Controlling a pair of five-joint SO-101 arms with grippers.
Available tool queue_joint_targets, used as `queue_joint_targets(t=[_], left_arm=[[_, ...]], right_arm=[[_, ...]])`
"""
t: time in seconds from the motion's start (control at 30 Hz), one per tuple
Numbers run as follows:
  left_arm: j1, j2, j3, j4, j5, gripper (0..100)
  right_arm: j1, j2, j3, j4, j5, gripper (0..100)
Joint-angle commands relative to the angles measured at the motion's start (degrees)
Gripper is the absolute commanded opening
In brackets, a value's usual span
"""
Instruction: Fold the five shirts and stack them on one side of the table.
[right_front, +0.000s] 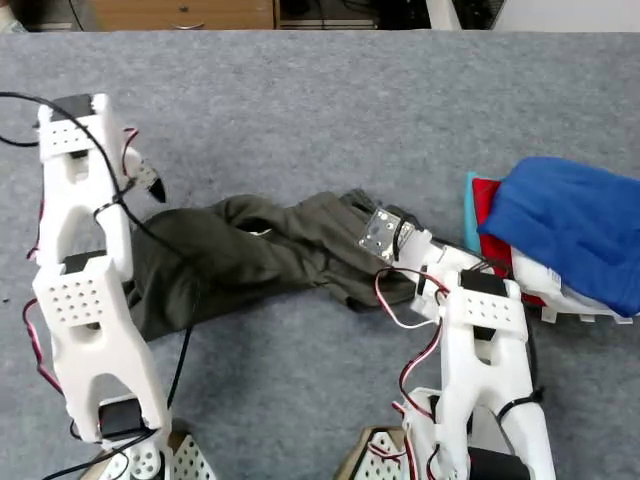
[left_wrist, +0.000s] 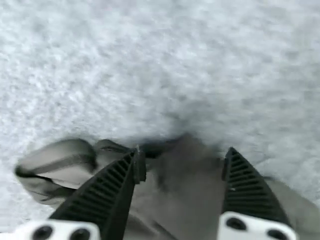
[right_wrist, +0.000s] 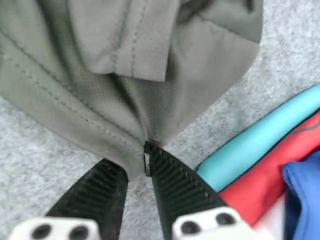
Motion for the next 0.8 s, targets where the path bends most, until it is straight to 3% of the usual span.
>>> queue_joint_targets(t=[0.0,0.3,0.47,0.77], left_arm=[[-1.8,-4.4,5.0,1.0,-5.1,21],[-1.1,-28.5,25.6,0.8,-5.3,20],[0.5,-30.9,26.7,0.8,-5.7,20],[5.5,-30.7,37.0,0.8,-15.5,20]], right_arm=[[-0.6,-1.6,0.1,-0.8,0.6,0.5],[-1.3,-1.6,0.2,-0.9,0.6,0.5],[-4.3,-1.6,2.1,-1.0,0.6,0.5],[-4.6,-1.6,2.2,-1.8,0.5,0.5]])
